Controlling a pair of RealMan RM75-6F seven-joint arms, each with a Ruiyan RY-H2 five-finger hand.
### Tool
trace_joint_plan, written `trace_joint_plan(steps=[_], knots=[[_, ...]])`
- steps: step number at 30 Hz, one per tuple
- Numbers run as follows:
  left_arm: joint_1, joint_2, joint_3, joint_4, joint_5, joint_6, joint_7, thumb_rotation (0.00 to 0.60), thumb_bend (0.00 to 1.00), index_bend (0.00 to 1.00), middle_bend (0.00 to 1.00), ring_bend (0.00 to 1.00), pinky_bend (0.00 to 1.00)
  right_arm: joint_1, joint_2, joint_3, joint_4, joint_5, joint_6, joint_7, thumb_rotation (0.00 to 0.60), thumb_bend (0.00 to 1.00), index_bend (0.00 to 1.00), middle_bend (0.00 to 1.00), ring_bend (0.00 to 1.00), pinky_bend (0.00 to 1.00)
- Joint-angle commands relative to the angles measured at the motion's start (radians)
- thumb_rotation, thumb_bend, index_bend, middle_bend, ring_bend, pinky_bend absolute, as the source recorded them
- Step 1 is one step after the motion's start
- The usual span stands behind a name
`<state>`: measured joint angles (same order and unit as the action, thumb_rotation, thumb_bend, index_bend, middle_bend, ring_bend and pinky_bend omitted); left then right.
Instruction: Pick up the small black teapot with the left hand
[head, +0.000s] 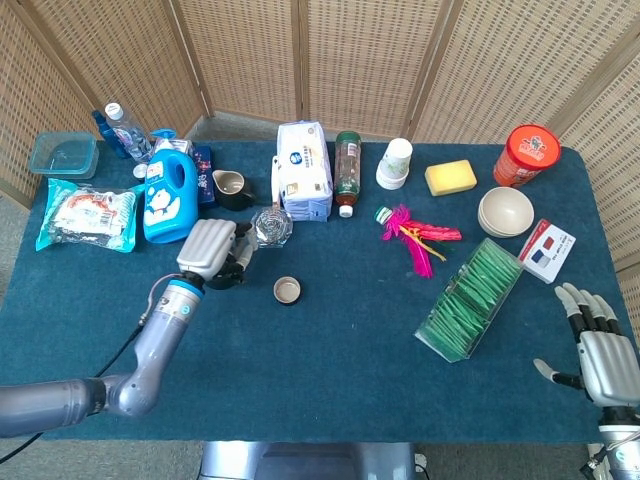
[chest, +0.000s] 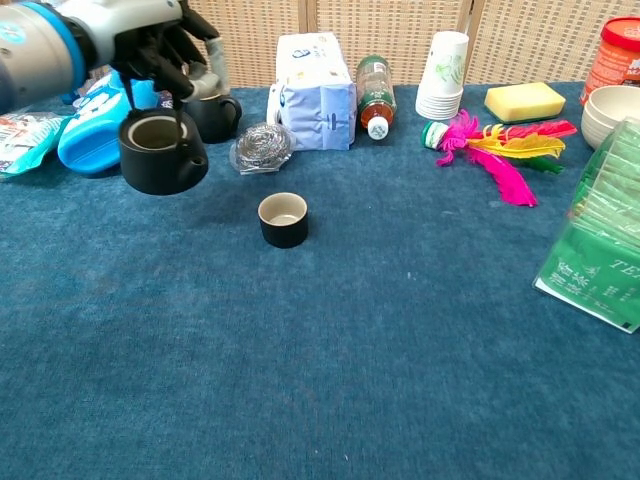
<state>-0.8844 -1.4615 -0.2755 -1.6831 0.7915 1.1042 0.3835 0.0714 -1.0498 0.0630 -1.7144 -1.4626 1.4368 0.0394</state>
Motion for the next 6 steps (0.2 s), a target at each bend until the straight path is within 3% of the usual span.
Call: trace_joint_plan(steps=[1,6], knots=[[-0.012,-0.023,-0.011,0.008,-0.023,0.011,0.021,0.600,0.50,0.63,0.73,0.77,1.00,0.000,0.001,0.000,0.000,0.001,0.000,0.002,0.600,0.00,0.00,0.00,0.00,0.00],[-0.012,-0.028,-0.017,0.002,-0.038,0.022,0.036,0.600,0.50,0.63,0.73,0.77,1.00,-0.001,0.002,0.000,0.000,-0.001,0.002,0.005,0.600,0.00,0.00,0.00,0.00,0.00]])
